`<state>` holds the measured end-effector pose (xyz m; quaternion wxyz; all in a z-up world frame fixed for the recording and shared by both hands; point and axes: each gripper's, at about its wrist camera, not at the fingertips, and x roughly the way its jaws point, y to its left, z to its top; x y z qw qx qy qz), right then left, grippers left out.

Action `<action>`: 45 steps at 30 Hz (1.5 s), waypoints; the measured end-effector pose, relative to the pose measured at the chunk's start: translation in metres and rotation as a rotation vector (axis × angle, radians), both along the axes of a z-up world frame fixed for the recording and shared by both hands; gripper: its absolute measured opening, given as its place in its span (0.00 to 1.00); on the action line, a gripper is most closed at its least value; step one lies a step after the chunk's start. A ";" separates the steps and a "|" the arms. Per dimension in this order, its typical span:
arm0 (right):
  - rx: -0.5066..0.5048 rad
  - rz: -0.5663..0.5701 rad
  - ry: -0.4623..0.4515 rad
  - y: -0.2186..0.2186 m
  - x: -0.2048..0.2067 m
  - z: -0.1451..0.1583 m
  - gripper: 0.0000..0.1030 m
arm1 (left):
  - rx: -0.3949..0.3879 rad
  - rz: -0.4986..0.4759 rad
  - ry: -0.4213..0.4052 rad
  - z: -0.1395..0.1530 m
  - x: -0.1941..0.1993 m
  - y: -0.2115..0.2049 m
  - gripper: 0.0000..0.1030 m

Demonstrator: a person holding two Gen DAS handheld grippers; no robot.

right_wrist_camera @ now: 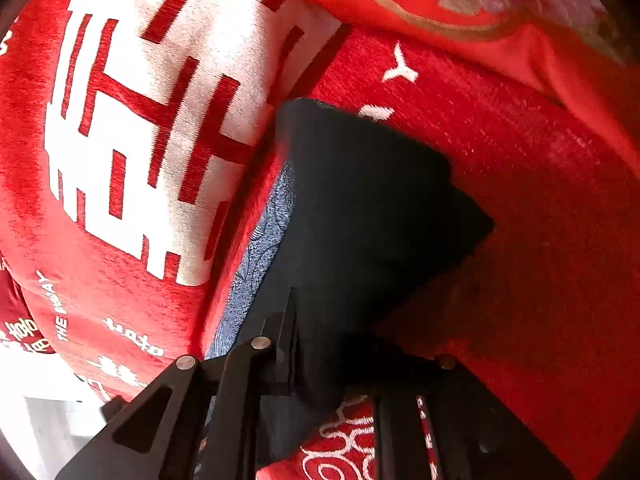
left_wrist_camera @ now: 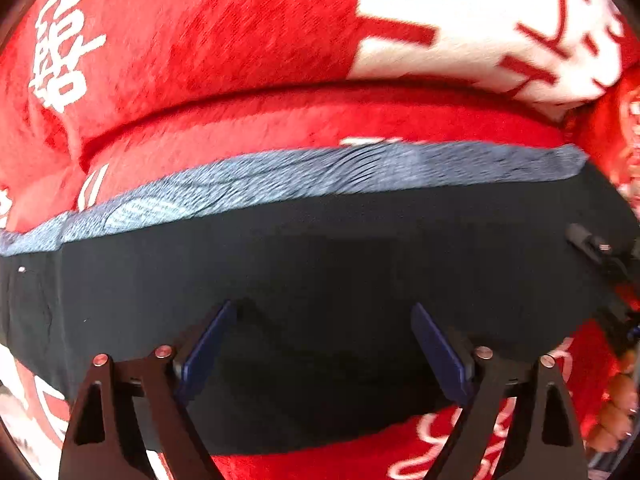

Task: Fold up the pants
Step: 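Grasp one end of the trouser strip with the right gripper and fold it over toward the left gripper, then lay the folded end down with the right gripper and press it flat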

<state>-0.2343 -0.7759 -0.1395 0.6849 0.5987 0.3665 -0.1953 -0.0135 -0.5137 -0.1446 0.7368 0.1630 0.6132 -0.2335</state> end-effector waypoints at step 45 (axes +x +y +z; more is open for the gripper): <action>-1.061 1.064 0.401 0.416 0.166 0.033 0.50 | -0.038 0.235 -0.052 0.035 0.077 0.310 0.90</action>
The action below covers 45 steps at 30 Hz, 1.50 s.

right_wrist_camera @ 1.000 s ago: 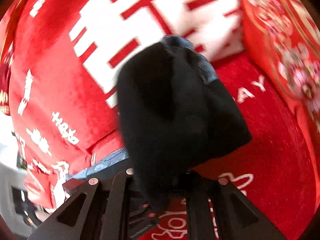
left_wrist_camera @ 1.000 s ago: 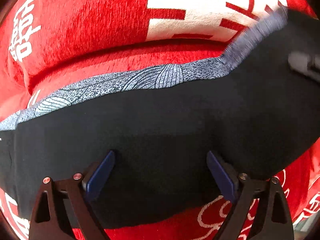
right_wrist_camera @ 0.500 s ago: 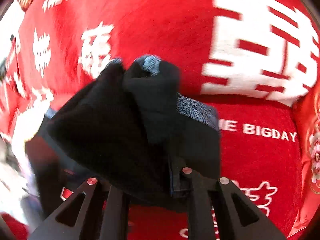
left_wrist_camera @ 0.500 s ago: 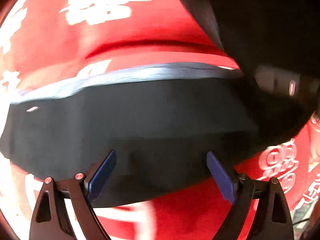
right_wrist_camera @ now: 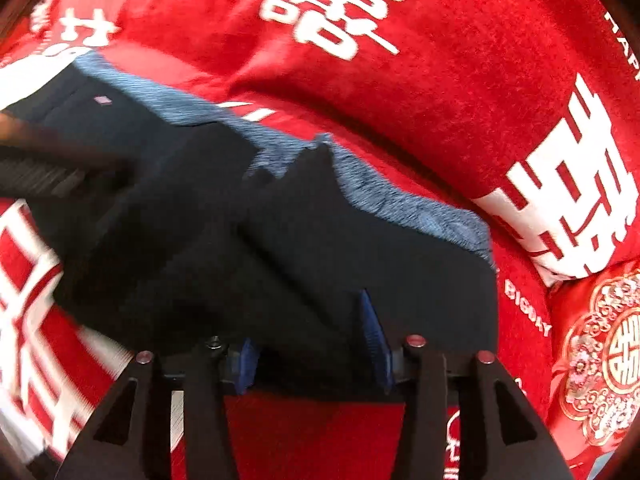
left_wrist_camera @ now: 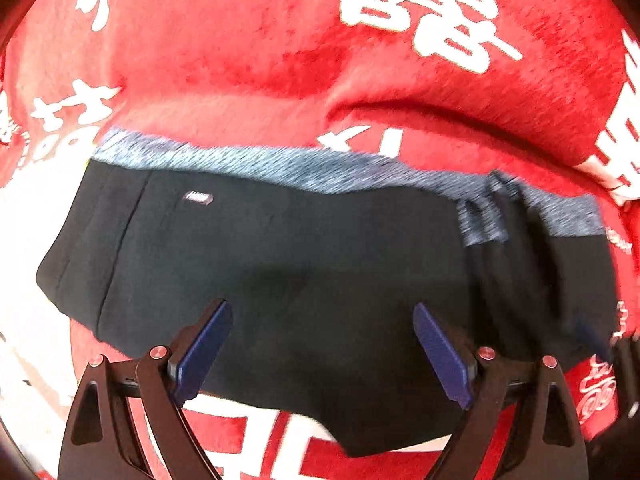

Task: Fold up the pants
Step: 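Lay the folded end down with the right gripper and press it flat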

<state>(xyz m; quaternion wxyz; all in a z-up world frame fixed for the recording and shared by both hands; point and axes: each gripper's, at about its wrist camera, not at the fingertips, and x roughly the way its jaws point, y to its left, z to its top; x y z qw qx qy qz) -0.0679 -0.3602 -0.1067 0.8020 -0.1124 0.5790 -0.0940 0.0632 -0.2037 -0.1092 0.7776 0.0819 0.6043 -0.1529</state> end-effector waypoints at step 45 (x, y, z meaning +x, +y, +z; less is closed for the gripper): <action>0.698 -0.380 -0.054 -0.177 0.004 0.020 0.34 | -0.178 -0.326 0.269 -0.019 -0.032 -0.105 0.06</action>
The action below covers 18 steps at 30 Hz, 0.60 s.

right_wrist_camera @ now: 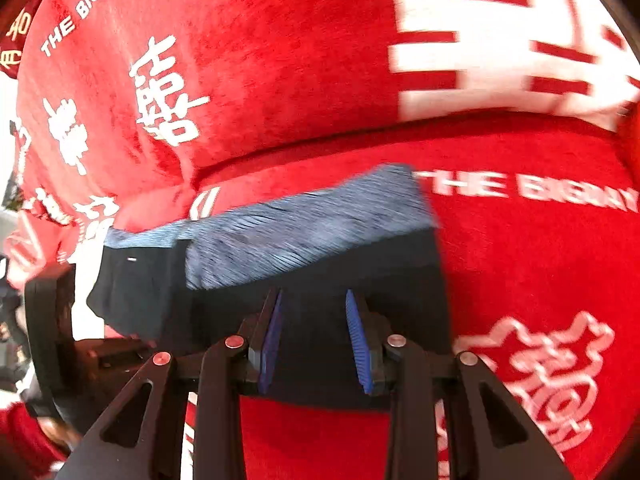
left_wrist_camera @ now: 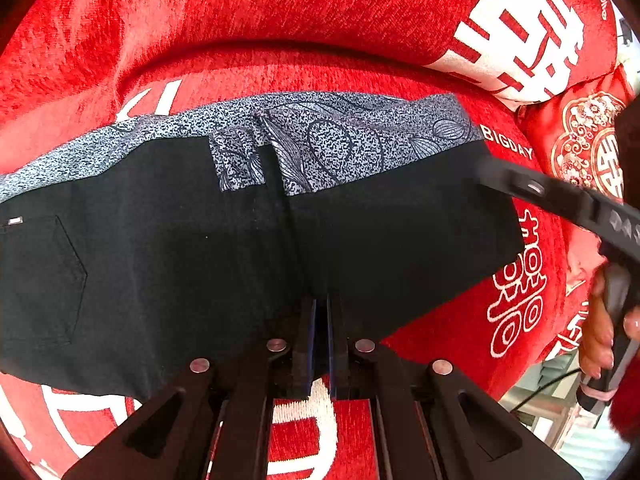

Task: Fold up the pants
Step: 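Lay the folded end down with the right gripper and press it flat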

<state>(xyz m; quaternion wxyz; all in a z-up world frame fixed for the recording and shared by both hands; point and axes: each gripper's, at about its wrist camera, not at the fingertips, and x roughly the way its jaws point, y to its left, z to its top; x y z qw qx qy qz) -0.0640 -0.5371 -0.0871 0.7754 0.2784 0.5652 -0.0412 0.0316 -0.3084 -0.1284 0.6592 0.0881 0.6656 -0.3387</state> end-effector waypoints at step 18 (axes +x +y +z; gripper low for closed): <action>0.074 0.242 0.023 0.093 0.041 -0.037 0.38 | 0.128 0.196 -0.083 0.022 0.008 0.038 0.06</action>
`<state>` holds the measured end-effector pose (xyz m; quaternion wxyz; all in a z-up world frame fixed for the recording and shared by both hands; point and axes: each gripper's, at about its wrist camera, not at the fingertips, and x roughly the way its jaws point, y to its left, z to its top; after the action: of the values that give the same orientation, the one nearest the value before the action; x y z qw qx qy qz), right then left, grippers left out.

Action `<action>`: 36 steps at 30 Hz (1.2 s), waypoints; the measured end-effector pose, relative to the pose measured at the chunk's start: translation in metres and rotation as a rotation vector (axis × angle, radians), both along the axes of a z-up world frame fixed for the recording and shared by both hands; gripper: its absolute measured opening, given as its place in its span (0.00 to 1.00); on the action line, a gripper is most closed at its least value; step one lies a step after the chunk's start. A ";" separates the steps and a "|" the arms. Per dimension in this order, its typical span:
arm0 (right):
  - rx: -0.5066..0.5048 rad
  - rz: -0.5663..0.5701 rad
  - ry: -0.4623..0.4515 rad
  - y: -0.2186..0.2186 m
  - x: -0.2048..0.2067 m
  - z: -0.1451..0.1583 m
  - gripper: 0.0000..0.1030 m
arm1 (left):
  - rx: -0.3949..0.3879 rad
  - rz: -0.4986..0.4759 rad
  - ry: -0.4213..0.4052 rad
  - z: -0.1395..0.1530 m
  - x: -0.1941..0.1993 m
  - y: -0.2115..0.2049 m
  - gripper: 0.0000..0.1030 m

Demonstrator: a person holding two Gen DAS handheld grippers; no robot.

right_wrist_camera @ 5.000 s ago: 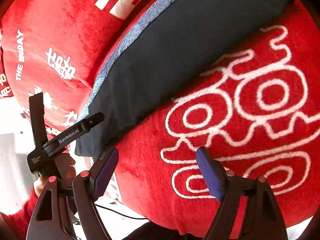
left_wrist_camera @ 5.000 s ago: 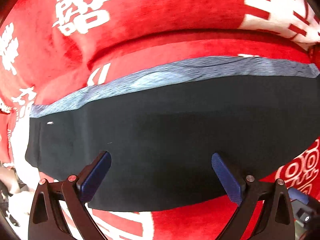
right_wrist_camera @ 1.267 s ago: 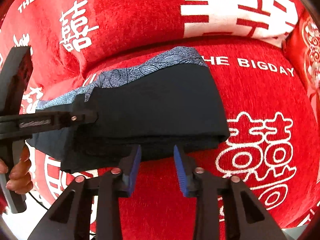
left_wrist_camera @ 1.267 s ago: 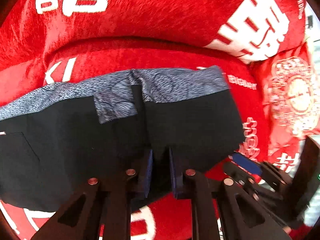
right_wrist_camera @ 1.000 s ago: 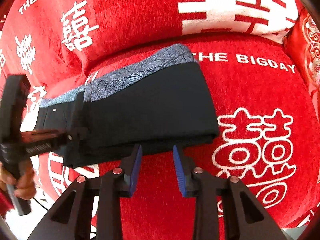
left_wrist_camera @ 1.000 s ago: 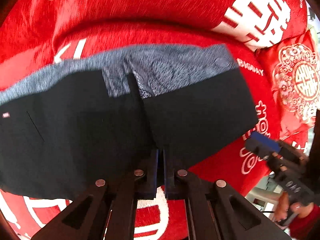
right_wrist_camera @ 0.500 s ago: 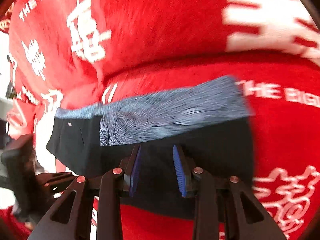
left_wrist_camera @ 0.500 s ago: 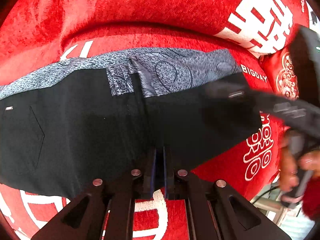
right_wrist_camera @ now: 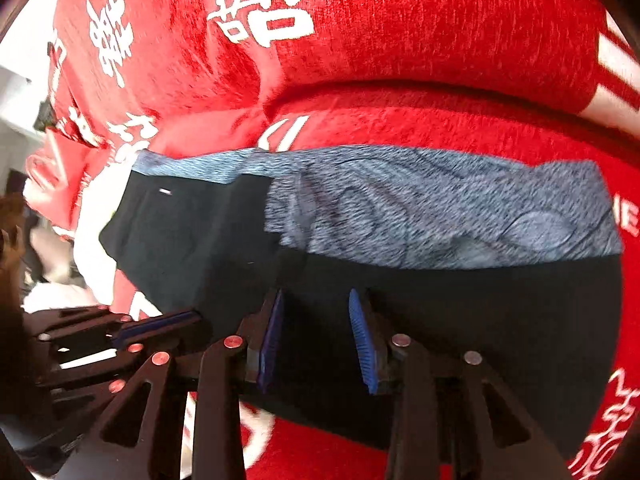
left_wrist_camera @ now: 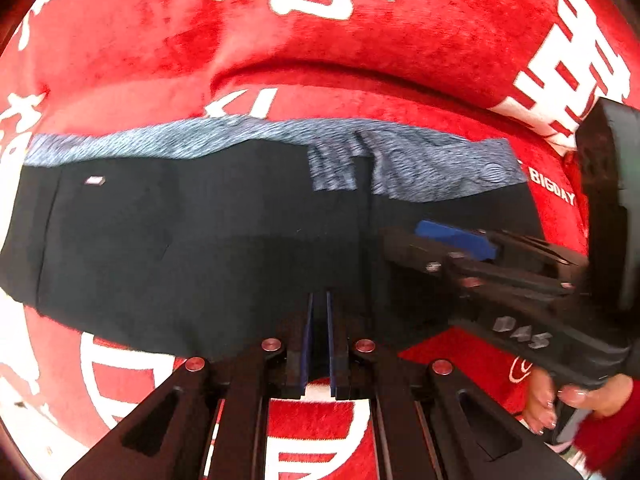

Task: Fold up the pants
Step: 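Lay the folded end down with the right gripper and press it flat, then grasp the other end of the strip with the left gripper and lift it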

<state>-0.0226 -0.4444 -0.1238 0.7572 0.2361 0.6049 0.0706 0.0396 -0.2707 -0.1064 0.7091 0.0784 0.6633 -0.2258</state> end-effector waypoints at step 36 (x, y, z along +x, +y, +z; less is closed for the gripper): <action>-0.123 -0.185 0.139 -0.031 -0.108 0.044 0.79 | 0.165 0.124 -0.010 -0.004 -0.028 0.028 0.71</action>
<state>-0.1304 -0.4755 -0.0801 0.7297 0.2482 0.6349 -0.0531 0.0117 -0.2431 -0.1105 0.7163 0.0965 0.6796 -0.1256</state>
